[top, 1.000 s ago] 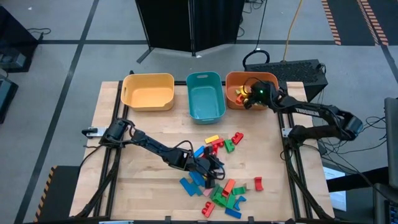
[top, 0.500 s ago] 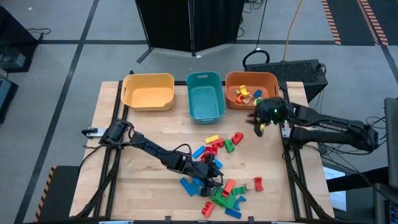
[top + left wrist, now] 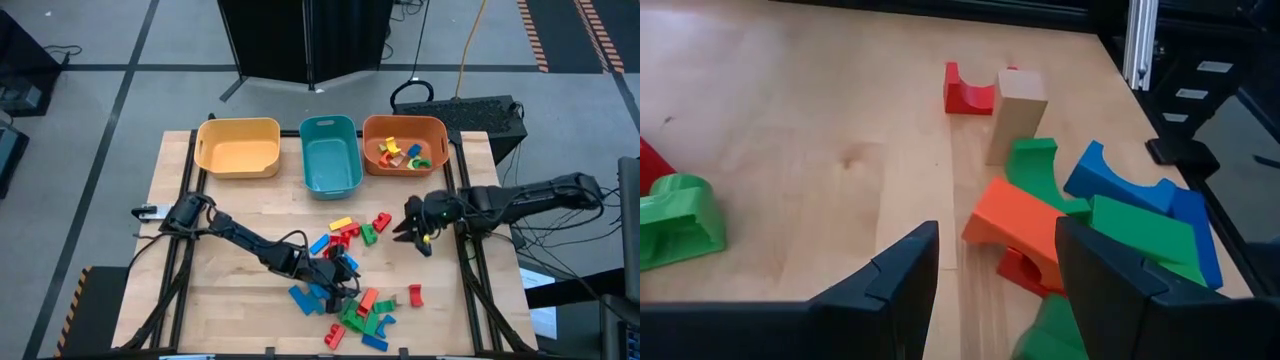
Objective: Sort blocks by size
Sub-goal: Put the red arch block into the orange bin
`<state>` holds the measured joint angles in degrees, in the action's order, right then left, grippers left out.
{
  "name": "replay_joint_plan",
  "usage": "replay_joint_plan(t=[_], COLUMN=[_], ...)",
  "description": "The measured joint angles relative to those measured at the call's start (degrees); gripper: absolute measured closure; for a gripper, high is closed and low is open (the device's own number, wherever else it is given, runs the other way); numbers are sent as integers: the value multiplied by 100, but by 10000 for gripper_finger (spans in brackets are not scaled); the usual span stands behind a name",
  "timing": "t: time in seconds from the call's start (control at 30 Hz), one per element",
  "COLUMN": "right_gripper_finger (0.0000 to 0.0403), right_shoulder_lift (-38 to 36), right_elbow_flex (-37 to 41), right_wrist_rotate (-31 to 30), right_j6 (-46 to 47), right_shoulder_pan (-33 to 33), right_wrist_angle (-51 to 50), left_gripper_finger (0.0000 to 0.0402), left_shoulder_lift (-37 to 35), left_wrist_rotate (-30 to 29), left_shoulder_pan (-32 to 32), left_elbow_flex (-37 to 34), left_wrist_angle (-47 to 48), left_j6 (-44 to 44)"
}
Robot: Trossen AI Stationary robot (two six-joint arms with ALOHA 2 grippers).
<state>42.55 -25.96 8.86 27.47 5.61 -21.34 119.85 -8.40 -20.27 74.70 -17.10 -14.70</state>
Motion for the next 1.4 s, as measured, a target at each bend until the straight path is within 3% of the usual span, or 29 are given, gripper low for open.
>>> replay_joint_plan(t=[0.43,0.77,0.9,1.13,1.4], right_gripper_finger=[280,280,280,280,280], right_shoulder_lift=[997,1808,2025,2406,2918], right_elbow_flex=[2,-85,-279,-356,-356], right_wrist_rotate=[-149,-147,-176,-732,-754], right_j6=[1817,2438,2387,2288,2349], right_shoulder_pan=[1920,2972,3239,3538,3745], right_wrist_angle=[9,-16,20,-168,-193], left_gripper_finger=[210,210,210,210,210], left_shoulder_lift=[0,0,0,0,0], left_wrist_rotate=[-264,-304,-306,-306,-307], left_shoulder_pan=[7,20,56,76,76], left_elbow_flex=[0,1,0,2,2], left_wrist_angle=[4,7,7,9,9], left_j6=[48,57,57,56,57])
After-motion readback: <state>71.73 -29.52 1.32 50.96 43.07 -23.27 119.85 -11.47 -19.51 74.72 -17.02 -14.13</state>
